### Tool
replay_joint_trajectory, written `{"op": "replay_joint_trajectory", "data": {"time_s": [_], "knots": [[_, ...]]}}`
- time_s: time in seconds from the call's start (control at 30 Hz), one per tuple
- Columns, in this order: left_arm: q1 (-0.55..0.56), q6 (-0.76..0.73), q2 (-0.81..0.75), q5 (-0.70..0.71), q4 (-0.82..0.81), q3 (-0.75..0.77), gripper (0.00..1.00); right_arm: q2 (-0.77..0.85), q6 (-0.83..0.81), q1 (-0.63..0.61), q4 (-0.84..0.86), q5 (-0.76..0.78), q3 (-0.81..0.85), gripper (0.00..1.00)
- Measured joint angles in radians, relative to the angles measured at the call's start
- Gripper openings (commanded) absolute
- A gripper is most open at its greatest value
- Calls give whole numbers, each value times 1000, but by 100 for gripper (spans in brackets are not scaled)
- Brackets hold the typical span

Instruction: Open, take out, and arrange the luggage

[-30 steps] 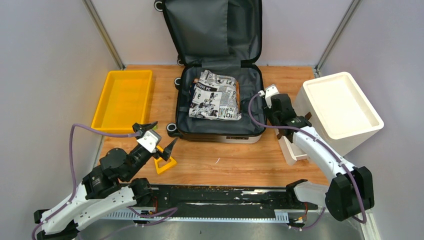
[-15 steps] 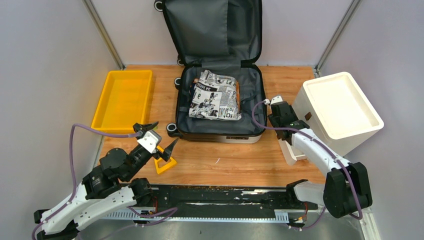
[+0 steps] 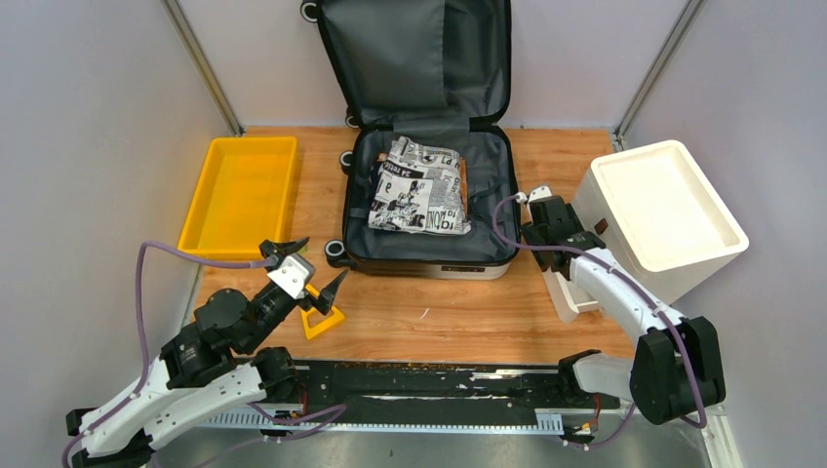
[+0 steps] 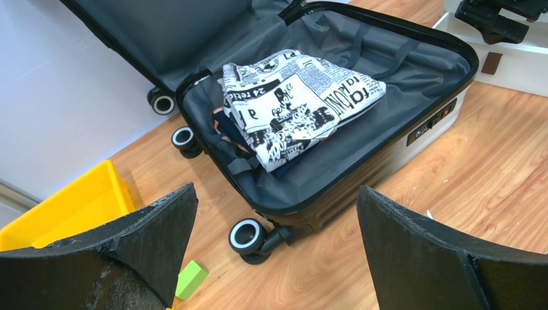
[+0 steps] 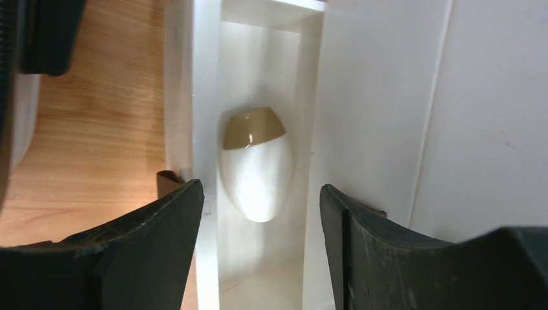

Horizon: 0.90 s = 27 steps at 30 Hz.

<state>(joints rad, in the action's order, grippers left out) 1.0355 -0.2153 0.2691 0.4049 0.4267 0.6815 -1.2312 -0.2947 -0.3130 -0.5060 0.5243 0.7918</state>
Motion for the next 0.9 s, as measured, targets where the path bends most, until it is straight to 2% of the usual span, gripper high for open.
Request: {"op": "replay_joint_trajectory", "data": {"time_s": [0.27,0.4,0.6,0.9], "knots": [[0,0,0,0,0,0,100,4,52,0,-87,-172,71,16],[0,0,0,0,0,0,100,11,92,0,-89,-237,89,3],[0,0,0,-3,0,0,100,8,118,2,-103,-316,89,0],[0,0,0,-4,0,0,100,-58,117,33,-95,-316,49,0]]}}
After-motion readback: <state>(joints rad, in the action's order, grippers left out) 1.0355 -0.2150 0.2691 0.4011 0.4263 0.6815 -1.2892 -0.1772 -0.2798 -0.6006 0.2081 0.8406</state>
